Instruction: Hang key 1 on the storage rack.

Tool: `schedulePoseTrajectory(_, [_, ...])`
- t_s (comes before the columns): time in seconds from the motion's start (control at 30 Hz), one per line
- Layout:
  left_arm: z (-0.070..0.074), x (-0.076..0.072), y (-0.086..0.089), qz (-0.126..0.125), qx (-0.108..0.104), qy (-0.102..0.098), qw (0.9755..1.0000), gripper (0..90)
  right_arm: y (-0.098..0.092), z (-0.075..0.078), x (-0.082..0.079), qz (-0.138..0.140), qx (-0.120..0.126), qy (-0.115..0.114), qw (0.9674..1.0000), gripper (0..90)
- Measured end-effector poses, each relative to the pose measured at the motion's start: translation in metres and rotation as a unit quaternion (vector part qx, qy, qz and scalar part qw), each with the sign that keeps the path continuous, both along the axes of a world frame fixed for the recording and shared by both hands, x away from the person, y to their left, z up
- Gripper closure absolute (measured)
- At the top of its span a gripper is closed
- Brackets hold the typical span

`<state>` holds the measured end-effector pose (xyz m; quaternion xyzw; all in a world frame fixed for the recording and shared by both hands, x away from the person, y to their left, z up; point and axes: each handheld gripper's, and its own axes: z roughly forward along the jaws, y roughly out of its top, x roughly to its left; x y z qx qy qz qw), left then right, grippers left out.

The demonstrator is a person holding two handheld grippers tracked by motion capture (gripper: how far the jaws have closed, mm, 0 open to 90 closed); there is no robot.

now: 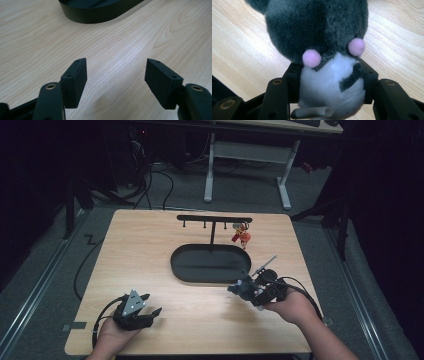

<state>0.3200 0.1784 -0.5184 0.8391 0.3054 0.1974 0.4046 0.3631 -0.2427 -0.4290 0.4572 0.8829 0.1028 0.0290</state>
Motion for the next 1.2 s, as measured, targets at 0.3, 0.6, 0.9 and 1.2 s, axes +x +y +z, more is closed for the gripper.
schedulePoseTrajectory(0.3, [0.001, -0.001, 0.003, 0.006, -0.006, -0.003, 1.0, 34.4, 0.005, 0.017, 0.004, -0.013, 0.004, -0.001, 0.9999, 50.1])
schedulePoseTrajectory(0.6, [0.002, -0.003, 0.006, 0.012, -0.009, -0.005, 0.9999, 33.0, 0.007, 0.028, 0.011, -0.022, 0.01, 0.0, 0.9997, 49.8])
schedulePoseTrajectory(0.9, [0.002, -0.002, 0.007, 0.012, -0.011, -0.002, 0.9999, 32.4, 0.009, 0.036, 0.018, -0.027, 0.011, 0.004, 0.9996, 49.8])
schedulePoseTrajectory(1.2, [0.001, -0.001, 0.005, 0.005, -0.006, 0.002, 1.0, 32.5, 0.011, 0.05, 0.026, -0.036, 0.018, 0.011, 0.9991, 49.8])
